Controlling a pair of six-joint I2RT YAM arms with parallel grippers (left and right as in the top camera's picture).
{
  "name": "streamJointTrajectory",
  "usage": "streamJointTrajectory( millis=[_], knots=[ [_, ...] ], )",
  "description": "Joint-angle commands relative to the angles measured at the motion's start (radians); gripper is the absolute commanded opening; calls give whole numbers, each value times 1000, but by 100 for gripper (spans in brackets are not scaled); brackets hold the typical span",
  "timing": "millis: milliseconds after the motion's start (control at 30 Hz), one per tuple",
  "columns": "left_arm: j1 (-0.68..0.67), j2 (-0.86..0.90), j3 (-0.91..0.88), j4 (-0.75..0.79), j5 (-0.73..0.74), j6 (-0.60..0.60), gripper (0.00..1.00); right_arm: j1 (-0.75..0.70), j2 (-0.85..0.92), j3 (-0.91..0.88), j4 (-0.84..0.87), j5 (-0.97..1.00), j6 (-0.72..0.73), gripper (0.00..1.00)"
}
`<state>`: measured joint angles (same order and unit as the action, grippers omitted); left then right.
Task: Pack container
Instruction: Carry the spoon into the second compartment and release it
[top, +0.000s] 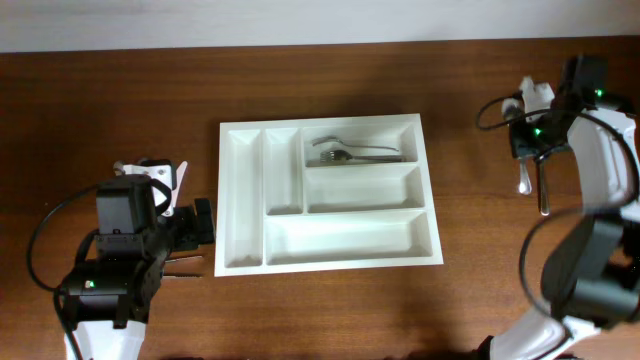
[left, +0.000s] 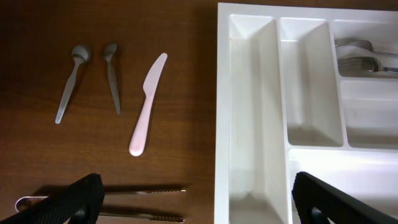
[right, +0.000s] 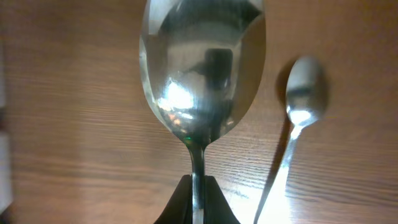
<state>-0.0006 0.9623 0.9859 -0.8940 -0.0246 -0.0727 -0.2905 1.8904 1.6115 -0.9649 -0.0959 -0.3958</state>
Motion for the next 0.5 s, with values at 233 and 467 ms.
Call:
streamJointTrajectory(
  millis=[233, 467],
  knots=[
    [-6, -2, 20, 2, 10, -9, 99, 445, -220, 0, -187, -35, -536, 4],
    [-6, -2, 20, -6, 10, -9, 99, 594, -177, -59, -186, -96, -684, 4]
  ],
)
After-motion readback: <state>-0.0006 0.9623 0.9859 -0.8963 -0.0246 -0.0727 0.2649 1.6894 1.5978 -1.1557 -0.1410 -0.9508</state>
